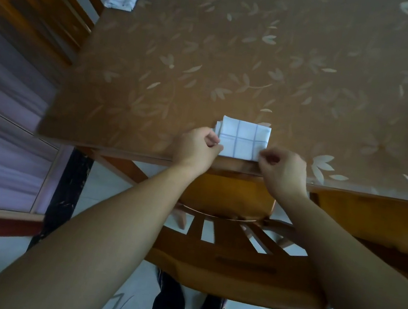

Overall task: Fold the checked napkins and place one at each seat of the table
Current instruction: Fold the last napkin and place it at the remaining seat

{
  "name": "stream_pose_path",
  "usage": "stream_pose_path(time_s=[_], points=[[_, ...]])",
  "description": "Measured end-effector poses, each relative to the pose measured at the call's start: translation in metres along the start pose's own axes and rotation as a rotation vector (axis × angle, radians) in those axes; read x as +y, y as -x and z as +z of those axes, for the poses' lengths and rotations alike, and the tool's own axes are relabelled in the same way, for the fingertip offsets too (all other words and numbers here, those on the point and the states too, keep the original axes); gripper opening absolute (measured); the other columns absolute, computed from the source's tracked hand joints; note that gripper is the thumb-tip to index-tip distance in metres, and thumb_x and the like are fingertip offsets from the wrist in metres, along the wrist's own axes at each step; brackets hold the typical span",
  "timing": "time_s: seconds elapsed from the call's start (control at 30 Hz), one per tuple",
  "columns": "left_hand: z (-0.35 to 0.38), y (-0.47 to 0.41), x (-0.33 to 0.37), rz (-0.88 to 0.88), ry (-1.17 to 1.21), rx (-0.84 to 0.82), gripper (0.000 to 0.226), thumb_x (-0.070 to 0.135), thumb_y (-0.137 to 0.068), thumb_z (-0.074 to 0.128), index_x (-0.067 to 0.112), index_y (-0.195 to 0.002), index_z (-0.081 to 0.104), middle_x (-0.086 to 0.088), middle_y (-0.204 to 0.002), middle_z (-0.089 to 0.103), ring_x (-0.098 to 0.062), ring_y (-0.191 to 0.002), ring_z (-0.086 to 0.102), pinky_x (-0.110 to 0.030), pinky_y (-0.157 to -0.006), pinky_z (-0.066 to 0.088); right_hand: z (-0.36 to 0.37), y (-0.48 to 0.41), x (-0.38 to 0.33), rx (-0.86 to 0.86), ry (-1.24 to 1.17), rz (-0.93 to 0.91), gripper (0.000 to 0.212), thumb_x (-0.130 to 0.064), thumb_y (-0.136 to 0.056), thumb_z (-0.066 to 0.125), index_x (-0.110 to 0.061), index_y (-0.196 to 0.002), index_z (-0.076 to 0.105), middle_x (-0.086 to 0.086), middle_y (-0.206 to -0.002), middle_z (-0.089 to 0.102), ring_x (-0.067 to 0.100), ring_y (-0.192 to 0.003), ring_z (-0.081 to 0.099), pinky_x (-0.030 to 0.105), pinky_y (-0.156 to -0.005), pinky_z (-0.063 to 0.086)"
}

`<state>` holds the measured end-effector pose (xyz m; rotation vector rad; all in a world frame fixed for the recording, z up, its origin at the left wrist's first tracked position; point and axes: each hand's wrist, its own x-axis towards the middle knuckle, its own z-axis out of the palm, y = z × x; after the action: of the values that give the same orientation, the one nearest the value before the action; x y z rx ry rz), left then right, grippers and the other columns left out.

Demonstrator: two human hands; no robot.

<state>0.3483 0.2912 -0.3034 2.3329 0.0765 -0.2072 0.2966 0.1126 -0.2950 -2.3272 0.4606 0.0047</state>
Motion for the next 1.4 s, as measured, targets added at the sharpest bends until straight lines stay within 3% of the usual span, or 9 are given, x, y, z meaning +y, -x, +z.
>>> stream_pose_path(time_s=[0.13, 0.27, 0.4, 0.7, 0.93, 1.4], points=[[-0.0023, -0.0004, 0.0016, -0.030, -0.001, -0.038, 0.006, 0.020, -0.082, 0.072, 0.022, -0.085, 0.067, 0.013, -0.076, 0.060, -0.013, -0.081, 0.062, -0.023, -0.069, 0.046, -0.0014, -0.0023, 0.0020, -0.004, -0.018, 0.020, 0.018, -0.012, -0.091, 0.062, -0.011, -0.107, 0.072, 0.001, -0.097, 0.069, 0.013, -0.088, 0.061, 0.022, -0.073, 0.045], [-0.0055, 0.0016, 0.0015, -0.064, -0.029, -0.085, 0.010, 0.021, -0.081, 0.073, 0.026, -0.080, 0.065, 0.013, -0.079, 0.061, -0.014, -0.083, 0.063, -0.023, -0.065, 0.046, -0.0013, -0.0021, 0.0026, -0.025, -0.018, 0.018, 0.023, -0.010, -0.090, 0.062, -0.010, -0.111, 0.070, -0.003, -0.094, 0.063, 0.014, -0.090, 0.060, 0.022, -0.075, 0.044], [-0.0077, 0.0023, -0.0005, -0.098, -0.064, -0.116, 0.014, 0.023, -0.079, 0.075, 0.028, -0.073, 0.064, 0.009, -0.090, 0.067, -0.014, -0.090, 0.064, -0.028, -0.075, 0.053, -0.0007, -0.0018, 0.0051, -0.051, -0.008, 0.018, 0.023, -0.010, -0.089, 0.063, -0.010, -0.110, 0.071, -0.004, -0.093, 0.062, 0.013, -0.091, 0.060, 0.014, -0.068, 0.042], [-0.0074, 0.0056, -0.0012, -0.098, -0.097, -0.116, 0.015, 0.021, -0.082, 0.074, 0.029, -0.074, 0.064, 0.001, -0.104, 0.071, -0.019, -0.100, 0.065, -0.036, -0.083, 0.057, 0.0014, -0.0017, 0.0073, -0.086, -0.001, 0.015, 0.020, -0.009, -0.086, 0.066, -0.009, -0.105, 0.072, 0.002, -0.096, 0.068, 0.012, -0.087, 0.061, 0.017, -0.071, 0.046], [-0.0088, 0.0061, -0.0004, -0.085, -0.065, -0.081, 0.009, 0.018, -0.084, 0.073, 0.023, -0.081, 0.066, 0.002, -0.090, 0.070, -0.015, -0.085, 0.065, -0.024, -0.066, 0.049, 0.0031, -0.0018, 0.0067, -0.056, 0.004, -0.010, 0.023, -0.010, -0.089, 0.064, -0.007, -0.111, 0.071, 0.006, -0.103, 0.071, 0.013, -0.090, 0.061, 0.021, -0.075, 0.047], [-0.0082, 0.0063, 0.0009, -0.051, -0.121, -0.087, 0.009, 0.016, -0.084, 0.070, 0.023, -0.080, 0.066, 0.005, -0.084, 0.066, -0.014, -0.082, 0.063, -0.022, -0.061, 0.044, 0.0031, -0.0020, 0.0058, -0.069, 0.027, -0.013, 0.024, -0.008, -0.089, 0.062, -0.007, -0.112, 0.070, 0.007, -0.104, 0.070, 0.015, -0.090, 0.061, 0.021, -0.073, 0.047]])
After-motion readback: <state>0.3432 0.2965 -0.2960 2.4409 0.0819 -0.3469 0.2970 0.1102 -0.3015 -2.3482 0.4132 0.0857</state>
